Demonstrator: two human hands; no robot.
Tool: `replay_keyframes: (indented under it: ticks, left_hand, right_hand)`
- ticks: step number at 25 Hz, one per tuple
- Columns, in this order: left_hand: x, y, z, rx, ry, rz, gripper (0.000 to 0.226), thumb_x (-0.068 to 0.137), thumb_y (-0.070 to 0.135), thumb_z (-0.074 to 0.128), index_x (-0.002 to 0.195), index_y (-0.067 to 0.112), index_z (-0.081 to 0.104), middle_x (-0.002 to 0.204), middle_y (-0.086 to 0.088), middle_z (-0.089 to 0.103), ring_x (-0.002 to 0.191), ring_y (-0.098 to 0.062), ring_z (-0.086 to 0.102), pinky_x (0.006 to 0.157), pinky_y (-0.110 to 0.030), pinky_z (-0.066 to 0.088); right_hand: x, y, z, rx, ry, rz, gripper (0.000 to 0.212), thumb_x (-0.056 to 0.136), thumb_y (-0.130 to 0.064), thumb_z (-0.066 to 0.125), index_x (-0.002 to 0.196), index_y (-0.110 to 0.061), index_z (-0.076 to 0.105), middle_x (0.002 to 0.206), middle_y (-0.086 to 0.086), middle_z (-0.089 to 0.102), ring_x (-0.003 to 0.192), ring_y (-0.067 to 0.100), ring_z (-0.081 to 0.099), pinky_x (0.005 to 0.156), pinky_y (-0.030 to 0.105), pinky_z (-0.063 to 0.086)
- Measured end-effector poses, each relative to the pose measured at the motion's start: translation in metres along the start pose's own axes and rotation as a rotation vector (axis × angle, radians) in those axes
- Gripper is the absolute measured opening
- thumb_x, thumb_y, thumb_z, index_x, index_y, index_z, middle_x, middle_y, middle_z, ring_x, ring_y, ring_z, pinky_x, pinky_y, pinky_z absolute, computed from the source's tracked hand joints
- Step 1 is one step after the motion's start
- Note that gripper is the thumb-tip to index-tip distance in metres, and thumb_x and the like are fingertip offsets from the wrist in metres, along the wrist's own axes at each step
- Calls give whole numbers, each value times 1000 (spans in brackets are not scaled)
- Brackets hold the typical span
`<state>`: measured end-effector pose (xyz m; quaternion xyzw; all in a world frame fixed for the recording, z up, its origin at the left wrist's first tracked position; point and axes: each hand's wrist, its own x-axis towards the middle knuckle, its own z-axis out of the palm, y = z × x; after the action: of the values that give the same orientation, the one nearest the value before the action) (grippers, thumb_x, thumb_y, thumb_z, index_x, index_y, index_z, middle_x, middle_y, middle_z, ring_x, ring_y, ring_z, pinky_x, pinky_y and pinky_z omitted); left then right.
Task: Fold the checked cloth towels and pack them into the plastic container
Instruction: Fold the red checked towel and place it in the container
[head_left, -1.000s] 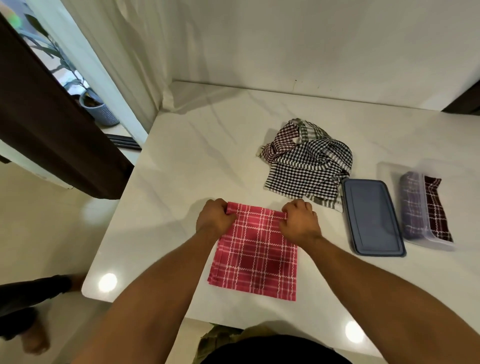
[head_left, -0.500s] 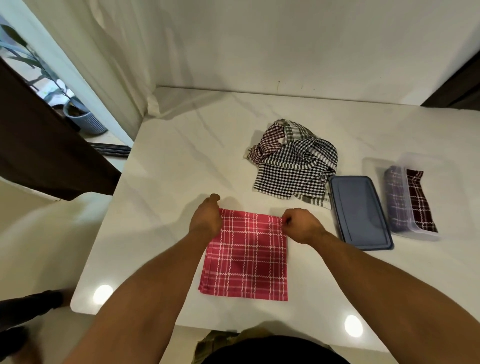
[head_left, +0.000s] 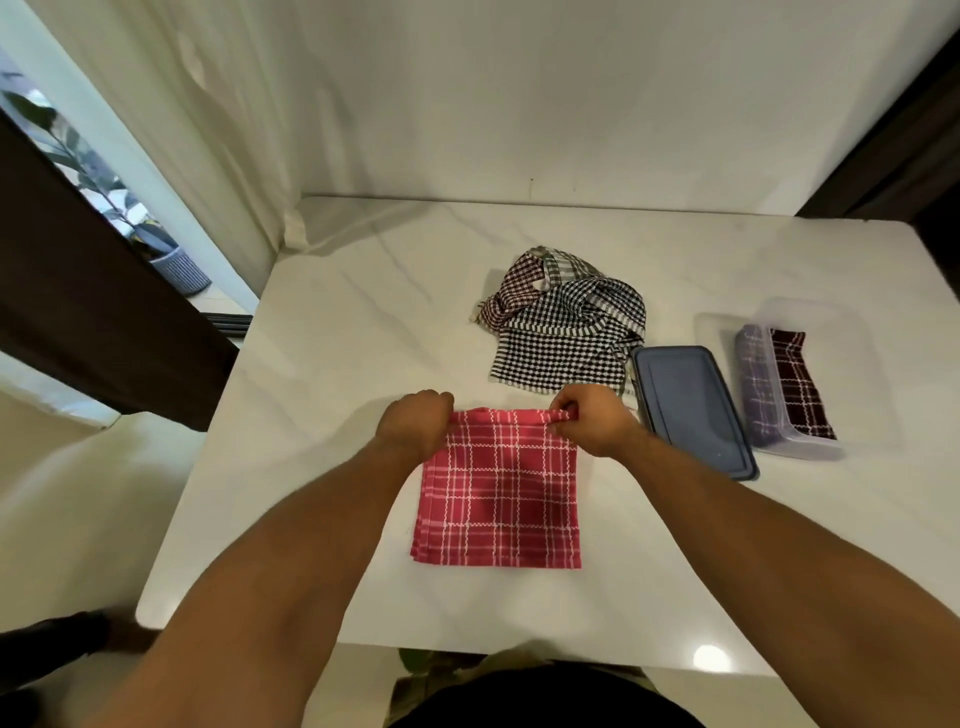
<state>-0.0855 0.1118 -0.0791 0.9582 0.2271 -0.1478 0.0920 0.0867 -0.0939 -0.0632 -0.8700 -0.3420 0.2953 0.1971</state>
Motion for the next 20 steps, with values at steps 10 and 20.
replay_keyframes:
  ticks: [10, 20]
  left_hand:
    - [4, 35, -78, -124, 134, 68, 24, 90, 31, 59, 104, 12, 68, 101, -7, 67, 96, -27, 61, 76, -37, 51]
    - [-11, 59, -111, -301, 324, -82, 21, 84, 19, 53, 90, 18, 73, 82, -7, 71, 76, -30, 66, 65, -32, 52]
  right_hand:
    - [-19, -12, -80, -213, 191, -74, 16, 86, -29, 63, 83, -17, 74, 80, 2, 71, 75, 25, 65, 68, 36, 55]
    - [-40, -15, -90, 83, 383, -80, 18, 91, -13, 50, 87, -16, 68, 84, 3, 71, 78, 25, 67, 65, 33, 51]
